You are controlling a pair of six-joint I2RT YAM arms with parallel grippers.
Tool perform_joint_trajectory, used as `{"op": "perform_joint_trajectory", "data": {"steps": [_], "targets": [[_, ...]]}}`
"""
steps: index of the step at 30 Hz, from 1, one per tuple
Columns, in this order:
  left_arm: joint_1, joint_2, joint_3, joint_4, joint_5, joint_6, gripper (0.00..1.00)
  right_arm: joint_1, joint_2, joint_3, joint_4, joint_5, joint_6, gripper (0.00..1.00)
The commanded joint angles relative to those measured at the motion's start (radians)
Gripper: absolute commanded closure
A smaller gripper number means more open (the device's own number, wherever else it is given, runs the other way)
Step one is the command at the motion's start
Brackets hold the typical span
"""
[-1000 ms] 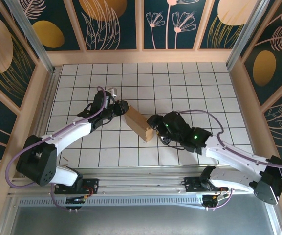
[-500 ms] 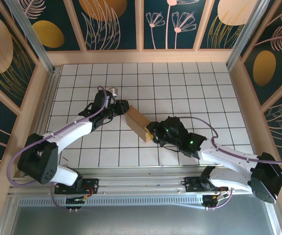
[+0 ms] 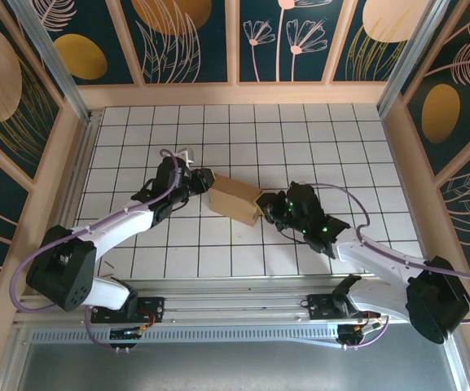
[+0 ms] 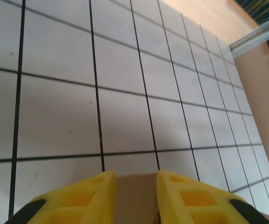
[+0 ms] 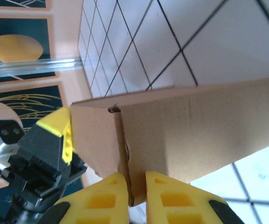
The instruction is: Fold the paper box
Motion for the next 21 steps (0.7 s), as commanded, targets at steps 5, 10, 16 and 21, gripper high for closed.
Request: {"op": "perform_joint_trajectory", "data": {"steps": [5, 10, 16, 21], "targets": [[-0.103, -0.004, -0.353, 0.265, -0.075, 0.118, 0.56, -0.038, 0.167, 0.077, -0.361, 0.214, -0.326, 0.83], [-0.102, -0.077, -0.291, 0.214, -0.005, 0.200, 0.51, -0.070, 0.188, 0.147, -0.378, 0.157, -0.449, 0.79], [-0.102, -0.189, -0.121, -0.045, -0.088, 0.140, 0.41, -0.091, 0.175, 0.290, -0.437, 0.122, -0.575, 0.59], [-0.101, -0.245, -0.052, -0.195, -0.111, -0.079, 0.35, -0.143, 0.180, 0.366, -0.456, 0.064, -0.663, 0.43]]}}
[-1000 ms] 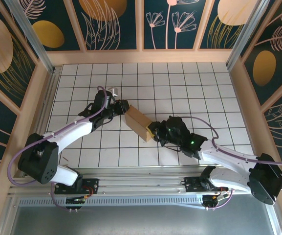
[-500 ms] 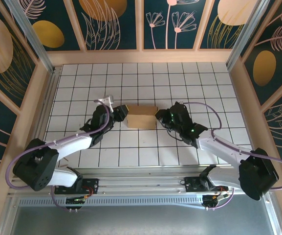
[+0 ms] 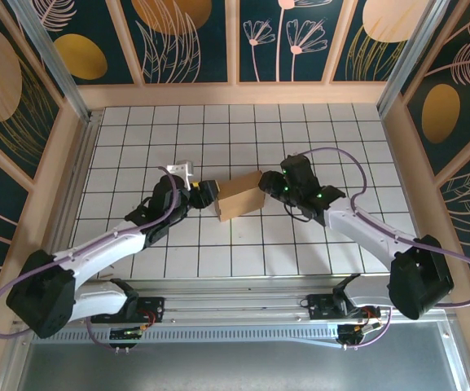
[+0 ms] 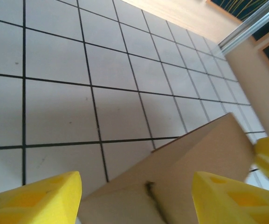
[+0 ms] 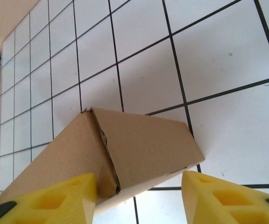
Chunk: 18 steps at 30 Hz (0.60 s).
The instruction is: Fold the paper box
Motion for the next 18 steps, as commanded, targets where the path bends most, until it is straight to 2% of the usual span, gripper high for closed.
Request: {"op": "perform_joint_trajectory", "data": {"steps": [1, 5, 9, 10, 14, 18], "targets": [[-0.004, -0.031, 0.050, -0.163, 0.038, -0.186, 0.33, -0.043, 0.017, 0.048, -0.084, -0.054, -0.111, 0.41], [-0.008, -0.036, -0.023, -0.049, 0.205, -0.332, 0.30, -0.089, 0.048, 0.058, -0.063, -0.120, -0.148, 0.40], [-0.020, -0.010, -0.053, -0.052, 0.231, -0.347, 0.30, -0.089, 0.075, 0.052, -0.047, -0.152, -0.150, 0.41], [-0.021, -0.001, -0.064, -0.057, 0.216, -0.347, 0.32, -0.090, 0.078, 0.046, -0.041, -0.154, -0.146, 0.42], [-0.021, 0.073, -0.099, -0.011, 0.228, -0.349, 0.54, -0.089, 0.076, 0.024, -0.033, -0.157, -0.133, 0.46], [-0.020, 0.120, -0.137, 0.052, 0.228, -0.340, 0.66, -0.088, 0.067, -0.008, -0.032, -0.158, -0.137, 0.55]]}}
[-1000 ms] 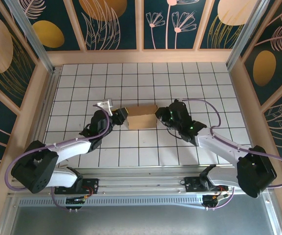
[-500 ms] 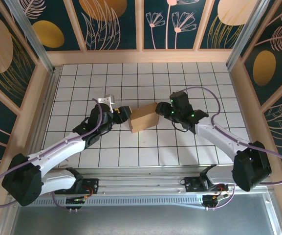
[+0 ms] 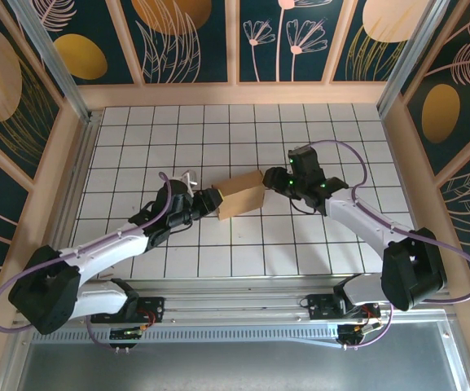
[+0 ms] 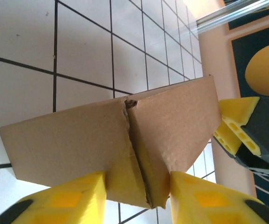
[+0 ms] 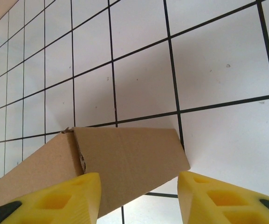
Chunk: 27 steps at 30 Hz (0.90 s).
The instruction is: Fold the paper box
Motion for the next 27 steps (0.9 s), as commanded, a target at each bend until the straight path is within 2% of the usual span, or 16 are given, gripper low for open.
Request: {"op": "perform_joint_trajectory", "data": {"steps": [1, 7, 12, 23, 27], "targets": [[-0.003, 0.071, -0.068, -0.041, 0.009, 0.001, 0.67, 0.007, 0.005, -0.051, -0.032, -0.035, -0.024, 0.57], [-0.003, 0.110, -0.116, 0.013, 0.038, 0.049, 0.72, 0.026, -0.055, -0.177, 0.000, -0.093, 0.021, 0.63], [-0.006, 0.142, -0.117, -0.167, 0.033, 0.071, 0.72, 0.063, -0.138, -0.250, -0.043, -0.085, 0.070, 0.63], [-0.012, -0.047, -0.090, -0.365, -0.001, 0.098, 0.65, 0.098, -0.372, -0.315, -0.258, -0.079, 0.118, 0.63], [-0.013, -0.101, -0.082, -0.397, -0.030, 0.120, 0.61, 0.097, -0.404, -0.292, -0.253, -0.045, 0.113, 0.62]]}}
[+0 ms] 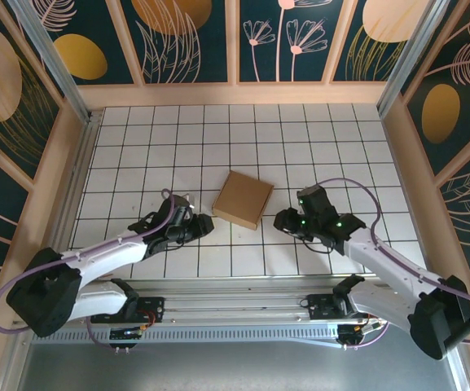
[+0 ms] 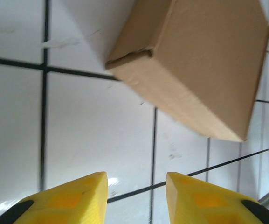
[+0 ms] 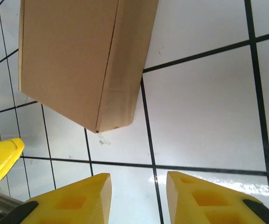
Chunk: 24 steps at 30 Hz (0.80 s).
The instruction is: Fold the paper box
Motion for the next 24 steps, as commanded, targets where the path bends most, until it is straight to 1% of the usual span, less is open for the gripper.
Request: {"op": "perform_joint_trajectory", "data": {"steps": [1, 3, 4, 5, 6, 7, 8, 9, 10, 11, 12, 13, 15, 16, 17, 18, 19, 20, 22, 23, 24], "targets": [[-0.004, -0.056, 0.018, -0.097, -0.032, 0.039, 0.61, 0.004, -0.027, 0.025, -0.033, 0.025, 0.011, 0.61], [-0.002, -0.080, 0.026, -0.064, -0.030, 0.061, 0.58, -0.006, -0.017, 0.041, -0.008, 0.047, 0.012, 0.57], [-0.004, -0.105, 0.028, -0.045, -0.045, 0.085, 0.54, -0.023, -0.011, 0.057, -0.002, 0.080, 0.002, 0.55], [-0.004, -0.136, 0.025, -0.015, -0.067, 0.124, 0.48, -0.041, -0.010, 0.070, 0.003, 0.133, -0.008, 0.53], [-0.004, -0.167, 0.022, 0.007, -0.096, 0.168, 0.43, -0.085, -0.011, 0.074, 0.020, 0.169, -0.024, 0.50], [-0.003, -0.201, 0.022, 0.030, -0.151, 0.232, 0.37, -0.132, -0.017, 0.072, 0.060, 0.195, -0.068, 0.47], [-0.004, -0.226, 0.026, 0.038, -0.219, 0.273, 0.35, -0.178, -0.021, 0.069, 0.099, 0.224, -0.108, 0.45], [-0.002, -0.246, 0.030, 0.045, -0.335, 0.319, 0.33, -0.234, -0.023, 0.069, 0.133, 0.275, -0.143, 0.41], [-0.002, -0.258, 0.034, 0.064, -0.442, 0.369, 0.29, -0.289, -0.024, 0.069, 0.175, 0.301, -0.193, 0.35], [-0.002, -0.262, 0.036, 0.087, -0.535, 0.420, 0.25, -0.331, -0.026, 0.061, 0.233, 0.311, -0.258, 0.32], [-0.002, -0.262, 0.030, 0.120, -0.641, 0.475, 0.19, -0.375, -0.029, 0.046, 0.297, 0.337, -0.327, 0.27], [-0.001, -0.259, 0.016, 0.178, -0.769, 0.537, 0.13, -0.406, -0.033, 0.027, 0.358, 0.376, -0.372, 0.18], [0.007, -0.248, -0.052, 0.337, -0.970, 0.685, 0.01, -0.471, -0.039, -0.040, 0.511, 0.422, -0.477, 0.13], [0.018, -0.238, -0.110, 0.468, -1.050, 0.801, 0.01, -0.501, -0.036, -0.089, 0.602, 0.459, -0.511, 0.09], [0.040, -0.229, -0.170, 0.611, -1.081, 0.901, 0.01, -0.529, -0.029, -0.136, 0.697, 0.466, -0.545, 0.07], [0.084, -0.218, -0.235, 0.756, -1.069, 0.978, 0.01, -0.560, -0.017, -0.208, 0.837, 0.450, -0.599, 0.07], [0.151, -0.203, -0.291, 0.859, -1.015, 1.002, 0.01, -0.580, 0.012, -0.290, 1.008, 0.446, -0.639, 0.07], [0.215, -0.186, -0.325, 0.910, -0.970, 0.982, 0.01, -0.592, 0.047, -0.366, 1.183, 0.447, -0.667, 0.07], [0.344, -0.110, -0.371, 1.008, -0.880, 0.929, 0.01, -0.618, 0.198, -0.522, 1.645, 0.397, -0.733, 0.04], [0.379, -0.064, -0.379, 1.067, -0.862, 0.930, 0.01, -0.629, 0.274, -0.537, 1.755, 0.400, -0.689, 0.02], [0.400, -0.010, -0.384, 1.150, -0.838, 0.954, 0.01, -0.655, 0.367, -0.529, 1.815, 0.344, -0.658, 0.02]]}}
